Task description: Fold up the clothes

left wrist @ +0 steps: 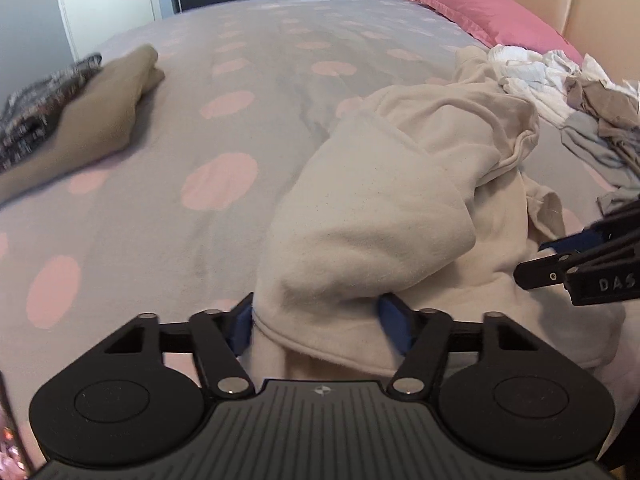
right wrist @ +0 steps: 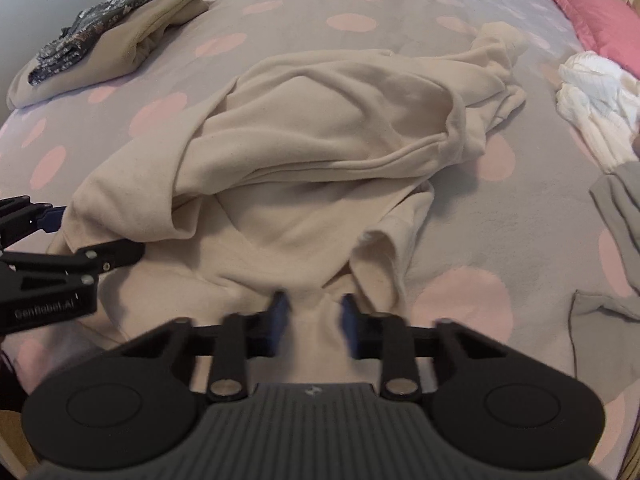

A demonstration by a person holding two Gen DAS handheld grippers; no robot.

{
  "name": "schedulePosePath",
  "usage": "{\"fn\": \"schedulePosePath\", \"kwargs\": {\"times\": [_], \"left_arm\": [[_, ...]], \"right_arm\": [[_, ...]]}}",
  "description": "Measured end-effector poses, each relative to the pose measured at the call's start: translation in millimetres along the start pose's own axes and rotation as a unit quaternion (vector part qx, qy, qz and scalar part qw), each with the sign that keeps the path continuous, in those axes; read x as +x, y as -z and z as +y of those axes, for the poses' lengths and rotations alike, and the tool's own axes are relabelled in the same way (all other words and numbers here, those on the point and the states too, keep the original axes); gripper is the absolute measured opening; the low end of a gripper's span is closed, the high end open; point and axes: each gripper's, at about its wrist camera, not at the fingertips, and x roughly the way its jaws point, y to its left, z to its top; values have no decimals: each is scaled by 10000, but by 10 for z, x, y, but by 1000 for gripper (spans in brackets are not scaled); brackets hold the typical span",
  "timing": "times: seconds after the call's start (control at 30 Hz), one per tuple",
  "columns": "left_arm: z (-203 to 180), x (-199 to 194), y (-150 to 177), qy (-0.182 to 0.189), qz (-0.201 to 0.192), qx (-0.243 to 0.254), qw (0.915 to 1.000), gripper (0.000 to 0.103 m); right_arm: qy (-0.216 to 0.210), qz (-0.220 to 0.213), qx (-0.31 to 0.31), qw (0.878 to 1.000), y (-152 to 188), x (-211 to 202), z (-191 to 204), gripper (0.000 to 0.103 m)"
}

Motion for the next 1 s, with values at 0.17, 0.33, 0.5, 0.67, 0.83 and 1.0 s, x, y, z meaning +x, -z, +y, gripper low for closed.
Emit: {"fn": "schedulePosePath", "kwargs": {"times": [0.17,0.33,0.5,0.67,0.83,1.0], "left_arm": [[81,-67,-61,157,-97,-273,9995,19],[224,-309,-121,12,-456,-520,9976,14],[280,-584,-148,-338,-571,-481,9966,13],[343,-749,-108,-472,-306,-474,9973,13],[413,-808,152,-403,262,-399,9980,13],[377,-761,206,-398,525,-291,9974,15]], "right_arm": [[-122,-283,25,9995,-3,-152,10,9],[-676,-419,-170,9967,39,-438,142,9],[-1247,-218,-331,9914,166,-631,307,8],[-1597,62,-516,9858,374,-759,524,7],[-1648,352,-808,9824,558,-815,658,7],[-1251,469,-947,9865,545,-784,646,22]]}}
